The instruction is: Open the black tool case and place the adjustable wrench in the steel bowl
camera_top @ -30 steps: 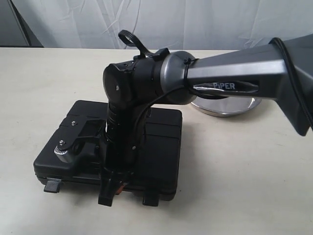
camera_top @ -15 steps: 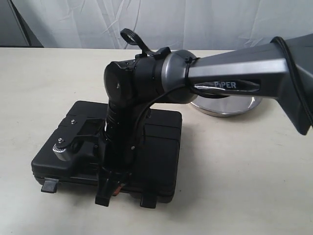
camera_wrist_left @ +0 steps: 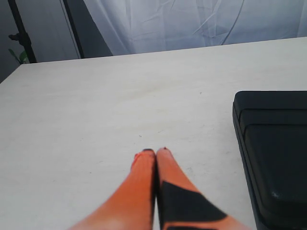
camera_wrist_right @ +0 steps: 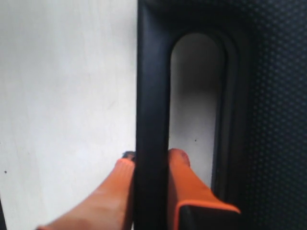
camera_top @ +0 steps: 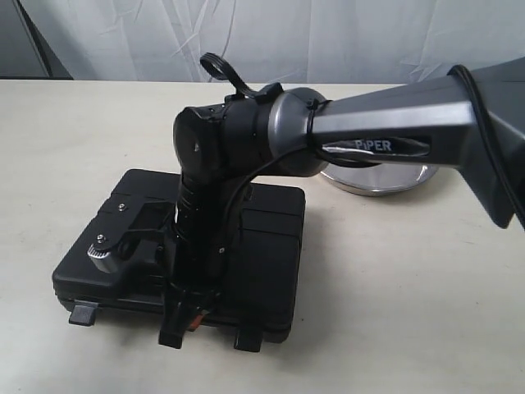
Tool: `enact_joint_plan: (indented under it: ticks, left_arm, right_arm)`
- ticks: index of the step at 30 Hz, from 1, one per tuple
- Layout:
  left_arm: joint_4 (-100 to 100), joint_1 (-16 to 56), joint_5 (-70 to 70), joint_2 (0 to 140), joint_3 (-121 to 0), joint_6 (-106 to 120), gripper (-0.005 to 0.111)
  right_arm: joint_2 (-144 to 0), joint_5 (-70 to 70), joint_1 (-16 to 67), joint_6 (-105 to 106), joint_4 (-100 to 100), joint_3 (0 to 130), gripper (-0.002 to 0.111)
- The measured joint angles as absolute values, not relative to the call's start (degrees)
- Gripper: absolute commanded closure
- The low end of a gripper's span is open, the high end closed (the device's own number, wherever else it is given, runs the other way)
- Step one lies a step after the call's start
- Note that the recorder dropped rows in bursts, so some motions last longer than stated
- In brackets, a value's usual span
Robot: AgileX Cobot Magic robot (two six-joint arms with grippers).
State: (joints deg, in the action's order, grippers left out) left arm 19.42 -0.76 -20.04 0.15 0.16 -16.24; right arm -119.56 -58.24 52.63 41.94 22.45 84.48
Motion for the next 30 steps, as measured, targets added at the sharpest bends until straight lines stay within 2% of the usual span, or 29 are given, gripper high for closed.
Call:
enact_joint_plan:
  ticks: [13, 14, 18, 19, 20, 23, 24, 27, 30]
  left_arm:
    - [19.4, -0.8, -20.0, 0.1, 0.2, -16.2, 0.107]
    - [19.4, -0.8, -20.0, 0.1, 0.2, -16.2, 0.107]
    - [19.4, -0.8, -20.0, 0.1, 0.2, -16.2, 0.107]
    - [19.4, -0.8, -20.0, 0.1, 0.2, -16.2, 0.107]
    - [19.4, -0.8, -20.0, 0.1, 0.2, -16.2, 0.107]
    - [19.4, -0.8, -20.0, 0.1, 0.2, -16.2, 0.107]
    - [19.4, -0.8, -20.0, 0.1, 0.2, -16.2, 0.107]
    - [19.4, -0.8, -20.0, 0.1, 0.2, -16.2, 0.107]
    - [19.4, -0.8, -20.0, 0.1, 0.2, -16.2, 0.107]
  right_arm:
    - [-119.6, -58.2, 52.6, 41.9, 23.6, 84.5, 0.109]
    - [-119.6, -58.1, 52.6, 41.9, 23.7, 84.5, 0.107]
    - [-119.6, -58.0, 52.6, 41.9, 24.0, 84.5, 0.080]
    - [-119.6, -58.0, 52.6, 41.9, 24.2, 84.5, 0.078]
    - [-119.6, -57.9, 52.6, 41.9, 24.9, 84.5, 0.080]
    - [-119.2, -57.6, 52.7, 42.0, 25.7, 84.6, 0.104]
    - [-119.2, -57.6, 52.7, 42.0, 25.7, 84.6, 0.109]
    - [-119.2, -57.6, 52.7, 42.0, 25.7, 84.6, 0.102]
    - [-119.2, -57.6, 52.7, 42.0, 25.7, 84.6, 0.084]
